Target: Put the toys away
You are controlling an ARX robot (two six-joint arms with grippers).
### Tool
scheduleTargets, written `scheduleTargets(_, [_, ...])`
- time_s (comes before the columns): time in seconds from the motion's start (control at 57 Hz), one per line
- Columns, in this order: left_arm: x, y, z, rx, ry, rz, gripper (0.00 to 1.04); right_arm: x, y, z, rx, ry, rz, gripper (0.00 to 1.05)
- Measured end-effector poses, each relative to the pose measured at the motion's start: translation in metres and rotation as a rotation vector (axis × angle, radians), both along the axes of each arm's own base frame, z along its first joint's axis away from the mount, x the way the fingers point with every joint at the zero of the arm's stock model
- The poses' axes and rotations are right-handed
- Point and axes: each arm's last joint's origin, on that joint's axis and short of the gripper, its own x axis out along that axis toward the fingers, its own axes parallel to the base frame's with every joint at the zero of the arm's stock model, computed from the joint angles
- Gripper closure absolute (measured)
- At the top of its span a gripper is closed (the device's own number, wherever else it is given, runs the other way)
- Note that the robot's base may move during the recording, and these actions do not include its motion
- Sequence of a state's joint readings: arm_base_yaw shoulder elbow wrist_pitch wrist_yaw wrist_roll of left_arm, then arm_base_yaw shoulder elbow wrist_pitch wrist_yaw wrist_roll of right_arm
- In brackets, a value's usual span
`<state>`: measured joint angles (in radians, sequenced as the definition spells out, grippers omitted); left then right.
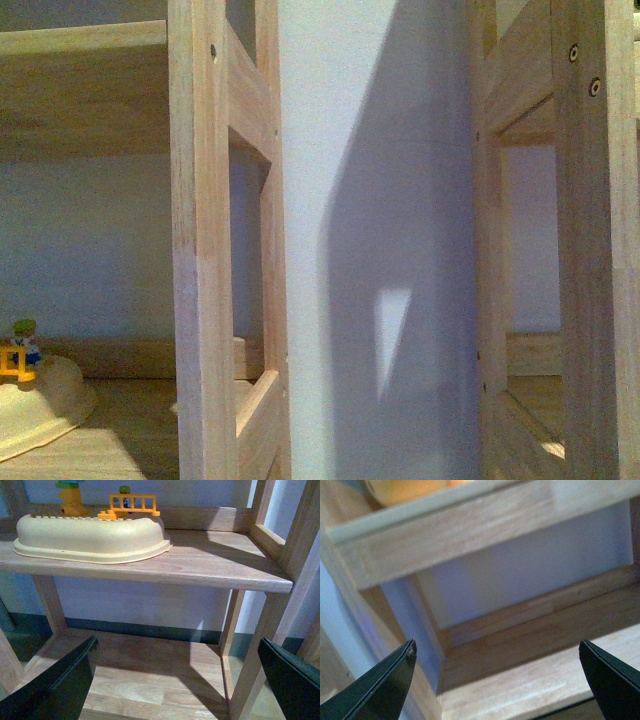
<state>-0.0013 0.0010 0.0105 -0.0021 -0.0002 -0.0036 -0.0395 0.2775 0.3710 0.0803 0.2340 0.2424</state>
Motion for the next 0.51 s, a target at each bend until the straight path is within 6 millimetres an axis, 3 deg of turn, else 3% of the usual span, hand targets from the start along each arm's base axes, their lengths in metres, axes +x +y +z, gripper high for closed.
scheduleTargets(0.228, [0.000,0.000,0.000,0.000,0.000,0.000,0.06,0.000,0.004,-0.031,-0.039,0.101,0.030,0.07])
scheduleTargets(0.508, [0.000,0.000,0.000,0.000,0.000,0.000,0.06,0.000,0.004,-0.035,-0.049,0.114,0.036,0.07])
